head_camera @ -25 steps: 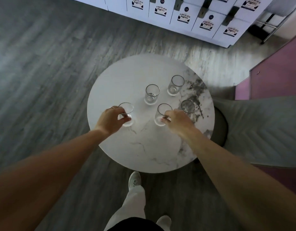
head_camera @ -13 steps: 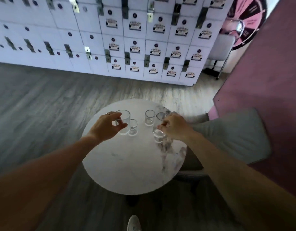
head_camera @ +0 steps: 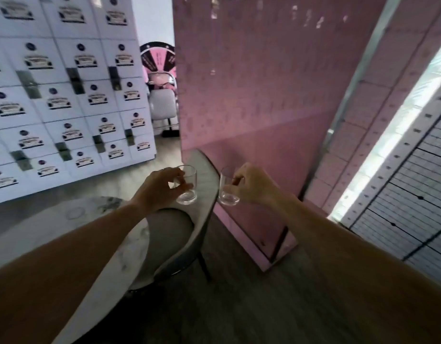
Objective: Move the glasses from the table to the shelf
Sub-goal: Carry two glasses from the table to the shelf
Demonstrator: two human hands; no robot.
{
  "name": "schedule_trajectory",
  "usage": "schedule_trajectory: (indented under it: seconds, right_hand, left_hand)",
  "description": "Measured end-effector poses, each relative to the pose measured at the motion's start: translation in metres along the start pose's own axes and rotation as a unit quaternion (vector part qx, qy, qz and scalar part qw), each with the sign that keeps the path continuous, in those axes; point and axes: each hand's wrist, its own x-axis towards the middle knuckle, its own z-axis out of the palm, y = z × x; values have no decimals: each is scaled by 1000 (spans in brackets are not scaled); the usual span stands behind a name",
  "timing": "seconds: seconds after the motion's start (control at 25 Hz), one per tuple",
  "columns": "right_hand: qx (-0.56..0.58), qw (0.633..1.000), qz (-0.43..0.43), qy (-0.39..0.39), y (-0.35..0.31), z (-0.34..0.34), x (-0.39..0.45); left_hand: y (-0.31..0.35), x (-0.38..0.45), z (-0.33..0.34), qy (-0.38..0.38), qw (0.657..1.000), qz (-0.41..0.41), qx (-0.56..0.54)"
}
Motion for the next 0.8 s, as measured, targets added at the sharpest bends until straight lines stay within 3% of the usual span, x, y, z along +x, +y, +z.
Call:
schedule_trajectory:
  seconds: [0.12,0.24,0.44,0.8]
  right_hand:
    - [-34,997,74,6,52,-53,-59]
    - [-54,983,155,79,113,-121,-140]
    - [-76,946,249,193,179,-193,-246]
    - [-123,846,406,323,279,-297,-361]
  left_hand:
    - [70,11,58,-67,996,58,-20]
    - [163,25,130,-112,975,190,-32]
    - [281,44,225,-181,922,334,-68]
    - [485,64,378,-279,834,443,-174]
